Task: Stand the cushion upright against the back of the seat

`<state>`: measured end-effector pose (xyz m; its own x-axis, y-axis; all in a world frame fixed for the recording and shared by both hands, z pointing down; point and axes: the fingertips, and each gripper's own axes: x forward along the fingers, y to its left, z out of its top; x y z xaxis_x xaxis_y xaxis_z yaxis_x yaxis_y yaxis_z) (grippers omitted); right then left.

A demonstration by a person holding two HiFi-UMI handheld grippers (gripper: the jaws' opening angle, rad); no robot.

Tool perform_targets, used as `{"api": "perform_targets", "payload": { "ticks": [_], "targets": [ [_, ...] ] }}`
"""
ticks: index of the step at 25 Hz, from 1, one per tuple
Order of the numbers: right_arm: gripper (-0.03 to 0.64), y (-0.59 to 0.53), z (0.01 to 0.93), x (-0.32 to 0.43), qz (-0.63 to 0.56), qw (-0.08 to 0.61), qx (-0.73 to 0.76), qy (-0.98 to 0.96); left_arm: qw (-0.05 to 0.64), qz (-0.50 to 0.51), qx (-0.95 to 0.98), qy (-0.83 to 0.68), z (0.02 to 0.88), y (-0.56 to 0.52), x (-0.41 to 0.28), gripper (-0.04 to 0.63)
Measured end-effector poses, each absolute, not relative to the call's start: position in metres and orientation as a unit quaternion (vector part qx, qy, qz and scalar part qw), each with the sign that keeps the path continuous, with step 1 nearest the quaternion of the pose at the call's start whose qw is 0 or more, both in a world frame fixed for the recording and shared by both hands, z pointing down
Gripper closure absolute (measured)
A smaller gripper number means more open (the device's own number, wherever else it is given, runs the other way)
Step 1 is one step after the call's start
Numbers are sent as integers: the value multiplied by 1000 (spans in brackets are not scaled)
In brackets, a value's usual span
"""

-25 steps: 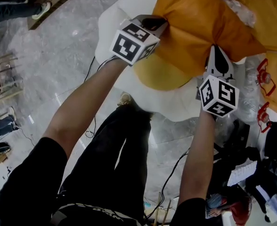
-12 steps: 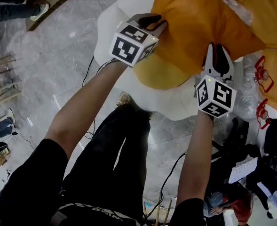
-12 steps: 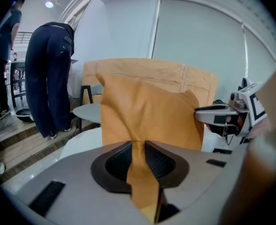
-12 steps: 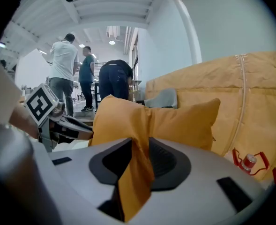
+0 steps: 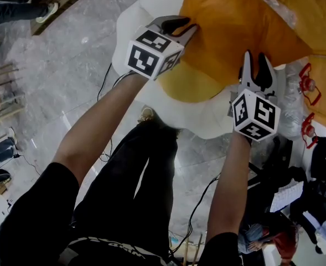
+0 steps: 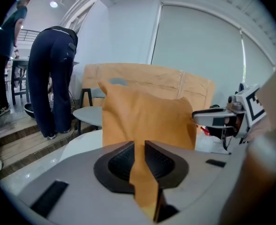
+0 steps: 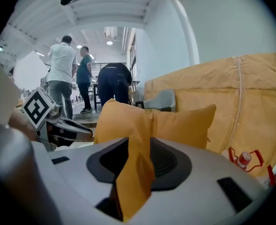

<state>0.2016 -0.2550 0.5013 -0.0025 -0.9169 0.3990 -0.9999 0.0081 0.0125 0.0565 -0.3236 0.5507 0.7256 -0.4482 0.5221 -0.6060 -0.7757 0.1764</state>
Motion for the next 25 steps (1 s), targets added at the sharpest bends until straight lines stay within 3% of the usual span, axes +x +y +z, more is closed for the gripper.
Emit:
{"api": "perform_targets", "payload": {
  "ticks": [2,3,5,12,25],
  "targets": [
    [501,-249,496,201,139,146,692,-693,166,227,916,-285,542,-317,57,575],
    [562,-246,492,199,140,143,689,-696,165,223,919,-279,537,-312,57,583],
    [588,-240,486,192,147,137,678,-707,167,218,925,-263,526,-300,57,588],
    [594,-182,440,158,175,126,641,-737,169,230,936,-205,467,-238,37,588],
    [594,-42,234,56,191,41,562,-804,144,172,968,-114,258,-90,-29,588]
  ]
}}
